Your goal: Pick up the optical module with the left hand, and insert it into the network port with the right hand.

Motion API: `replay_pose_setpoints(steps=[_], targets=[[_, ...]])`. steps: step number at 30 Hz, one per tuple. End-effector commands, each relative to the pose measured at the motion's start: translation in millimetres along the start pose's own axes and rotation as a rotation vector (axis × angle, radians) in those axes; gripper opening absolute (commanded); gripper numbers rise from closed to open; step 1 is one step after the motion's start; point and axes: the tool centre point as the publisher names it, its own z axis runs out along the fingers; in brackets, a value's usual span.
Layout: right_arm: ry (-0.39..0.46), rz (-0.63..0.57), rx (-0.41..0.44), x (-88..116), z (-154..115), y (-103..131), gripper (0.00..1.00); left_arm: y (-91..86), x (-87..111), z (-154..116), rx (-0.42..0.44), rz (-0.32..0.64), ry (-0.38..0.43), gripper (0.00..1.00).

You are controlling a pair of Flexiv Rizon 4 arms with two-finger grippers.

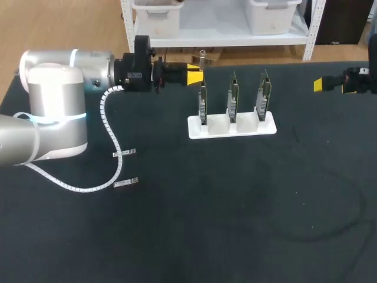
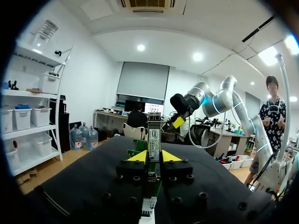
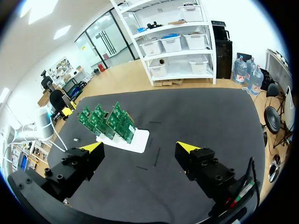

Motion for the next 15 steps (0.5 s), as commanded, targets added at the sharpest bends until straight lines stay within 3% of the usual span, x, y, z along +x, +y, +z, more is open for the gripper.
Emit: replay_pose_setpoints(steps=[1,15], targets=[[0.000,0.001,0.002,0.1,-0.4,0.5,1.00,-0.4,1.9,0.6,-0.005,-0.002,-0.003,0.00],[0.000,0.001,0.002,0.1,-0.4,0.5,1.00,2.3,2.9,1.9,0.006,-0.012,-0.005,0.00]])
